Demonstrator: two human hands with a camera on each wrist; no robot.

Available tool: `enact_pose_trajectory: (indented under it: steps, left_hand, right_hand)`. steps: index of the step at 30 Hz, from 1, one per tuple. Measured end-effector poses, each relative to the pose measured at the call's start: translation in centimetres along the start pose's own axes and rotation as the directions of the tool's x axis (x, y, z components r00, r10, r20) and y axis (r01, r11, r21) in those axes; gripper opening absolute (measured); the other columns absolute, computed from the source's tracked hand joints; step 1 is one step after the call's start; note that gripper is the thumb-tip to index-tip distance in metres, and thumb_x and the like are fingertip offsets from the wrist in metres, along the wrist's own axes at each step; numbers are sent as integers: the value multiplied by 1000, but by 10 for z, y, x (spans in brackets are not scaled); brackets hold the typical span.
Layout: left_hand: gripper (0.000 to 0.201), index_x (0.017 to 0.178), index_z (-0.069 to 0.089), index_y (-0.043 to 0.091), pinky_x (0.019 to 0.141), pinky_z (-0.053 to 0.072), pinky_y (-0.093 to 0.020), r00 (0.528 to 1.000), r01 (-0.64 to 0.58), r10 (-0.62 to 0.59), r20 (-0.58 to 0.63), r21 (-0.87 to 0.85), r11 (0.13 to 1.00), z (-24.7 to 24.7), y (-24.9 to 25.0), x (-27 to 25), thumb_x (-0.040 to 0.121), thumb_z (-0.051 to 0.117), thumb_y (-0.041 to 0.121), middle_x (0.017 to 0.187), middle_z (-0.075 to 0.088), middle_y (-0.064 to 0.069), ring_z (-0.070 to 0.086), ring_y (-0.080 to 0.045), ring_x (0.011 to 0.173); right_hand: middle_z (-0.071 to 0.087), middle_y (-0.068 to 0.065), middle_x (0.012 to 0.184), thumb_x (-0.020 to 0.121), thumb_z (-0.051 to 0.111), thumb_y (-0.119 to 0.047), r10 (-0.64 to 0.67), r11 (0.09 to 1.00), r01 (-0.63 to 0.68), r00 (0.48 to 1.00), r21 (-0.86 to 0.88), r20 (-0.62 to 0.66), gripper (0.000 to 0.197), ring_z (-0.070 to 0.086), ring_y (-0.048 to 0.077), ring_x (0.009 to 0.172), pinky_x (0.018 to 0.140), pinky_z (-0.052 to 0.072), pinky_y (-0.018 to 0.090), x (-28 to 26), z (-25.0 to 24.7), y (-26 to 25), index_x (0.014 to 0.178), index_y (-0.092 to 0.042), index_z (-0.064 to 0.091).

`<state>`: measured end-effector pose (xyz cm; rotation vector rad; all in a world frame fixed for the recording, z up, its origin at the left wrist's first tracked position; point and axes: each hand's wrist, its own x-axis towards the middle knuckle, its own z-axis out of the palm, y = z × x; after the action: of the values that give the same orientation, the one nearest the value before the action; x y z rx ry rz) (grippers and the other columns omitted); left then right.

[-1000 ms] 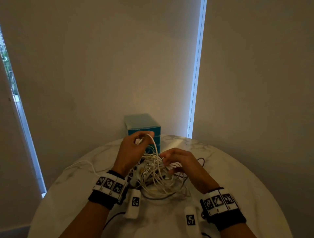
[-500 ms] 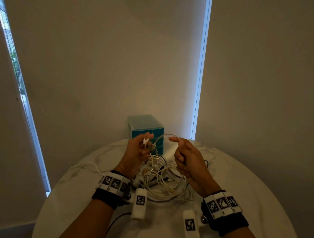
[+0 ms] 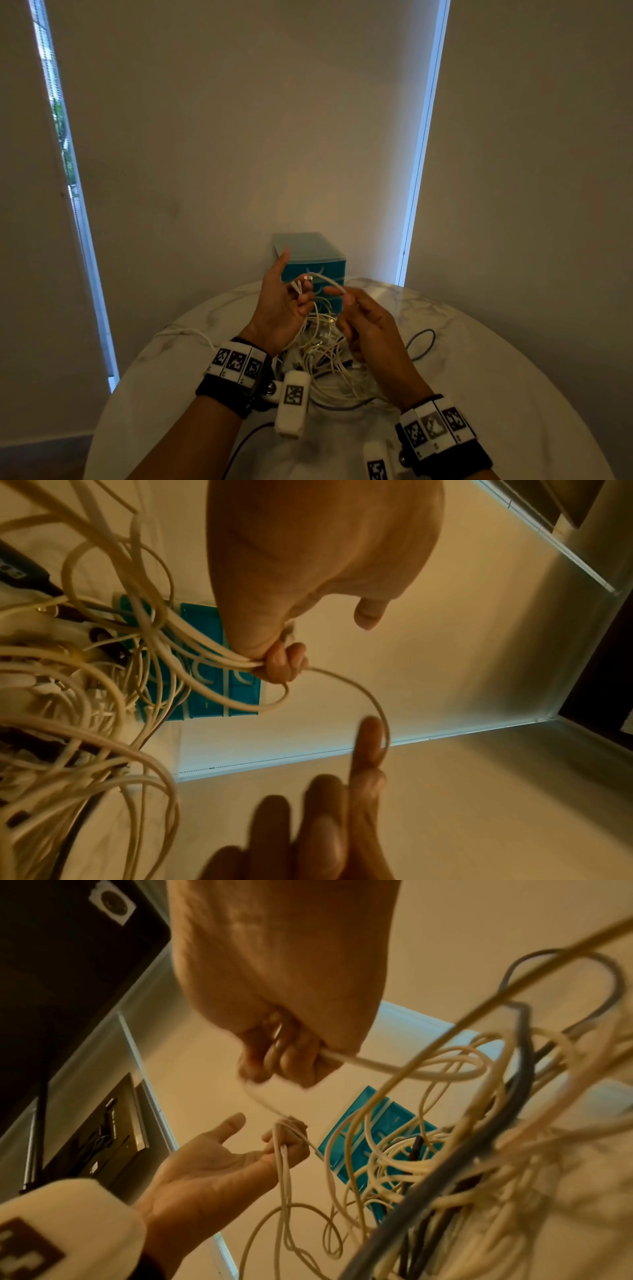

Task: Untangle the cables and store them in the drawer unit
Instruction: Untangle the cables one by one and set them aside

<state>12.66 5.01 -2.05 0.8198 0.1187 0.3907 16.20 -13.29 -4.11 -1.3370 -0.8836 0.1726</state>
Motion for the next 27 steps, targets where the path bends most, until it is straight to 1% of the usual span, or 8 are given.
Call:
enact_pose_trajectory:
  steps: [4, 8, 12, 15, 18, 21, 24, 27]
  left_hand:
    - [34, 88, 61, 11, 43, 39, -18, 999, -42, 43, -3, 123, 991, -1, 5, 1, 108, 56, 38, 74, 50, -2, 39, -8, 52]
    - [15, 97, 61, 13, 49, 32, -19, 995, -96, 95, 15, 136, 986, -8, 8, 7, 109, 54, 20, 75, 47, 3, 33, -6, 56]
    - [18, 93, 53, 13, 52, 33, -19, 969, -236, 243, 52, -112, 965, -13, 25, 7, 106, 41, 8, 72, 43, 5, 36, -6, 58]
    - [17, 104, 58, 4, 65, 37, -23, 930, -351, 369, 2, -303, 886, -23, 40, 9, 104, 41, 4, 79, 52, 0, 44, -9, 64]
    - [18, 105, 60, 4, 70, 47, -22, 922, -334, 384, 45, -409, 849, -26, 42, 7, 102, 42, 2, 82, 54, -1, 51, -11, 65]
    - [14, 102, 59, 10, 67, 53, -21, 927, -257, 341, 157, -397, 881, -26, 37, 2, 100, 45, 8, 80, 47, 2, 43, -9, 59]
    - [25, 106, 63, 12, 46, 23, -21, 946, -182, 225, 233, -190, 965, -28, 38, 1, 109, 43, 27, 75, 40, 6, 19, -9, 55]
    - [52, 111, 69, 10, 46, 10, -27, 973, -60, 18, 230, 181, 982, -21, 34, -3, 104, 52, 59, 63, 35, 6, 13, -9, 51]
  right_hand:
    - [45, 0, 60, 114, 47, -27, 91, 990, -67, 974, -121, 209, 32, 38, 8, 50, 51, 35, 17, -2, -2, 6, 118, -19, 78]
    - [76, -9, 82, 105, 66, -43, 139, 918, -14, 948, -397, 288, 20, 70, 12, 74, 72, 58, 28, -4, -10, 5, 106, -32, 83]
    - [72, -8, 80, 92, 83, -36, 32, 803, -112, 989, -585, -146, 15, 69, 6, 78, 72, 57, 23, 1, -36, 6, 79, -38, 75]
    - [70, 4, 89, 89, 80, -53, -165, 649, -295, 845, -701, -509, 24, 66, 23, 89, 79, 54, 36, 8, -69, 15, 73, -38, 70]
    - [71, 1, 75, 96, 63, -67, 69, 758, -400, 835, -516, -546, 43, 66, 20, 77, 72, 50, 35, 6, -78, 14, 84, -29, 77]
    - [79, 11, 86, 110, 59, -31, 313, 939, -344, 864, -7, -394, 28, 70, 21, 71, 63, 52, 31, 10, -69, 16, 110, -11, 79]
    - [78, 18, 120, 104, 47, 4, 297, 875, -99, 883, 475, -363, 35, 78, 25, 103, 87, 59, 33, 13, -68, 9, 133, 1, 66]
    - [78, 15, 111, 104, 47, -10, 222, 714, 71, 921, 697, -321, 36, 75, 23, 99, 88, 56, 32, 10, -72, -5, 131, 0, 69]
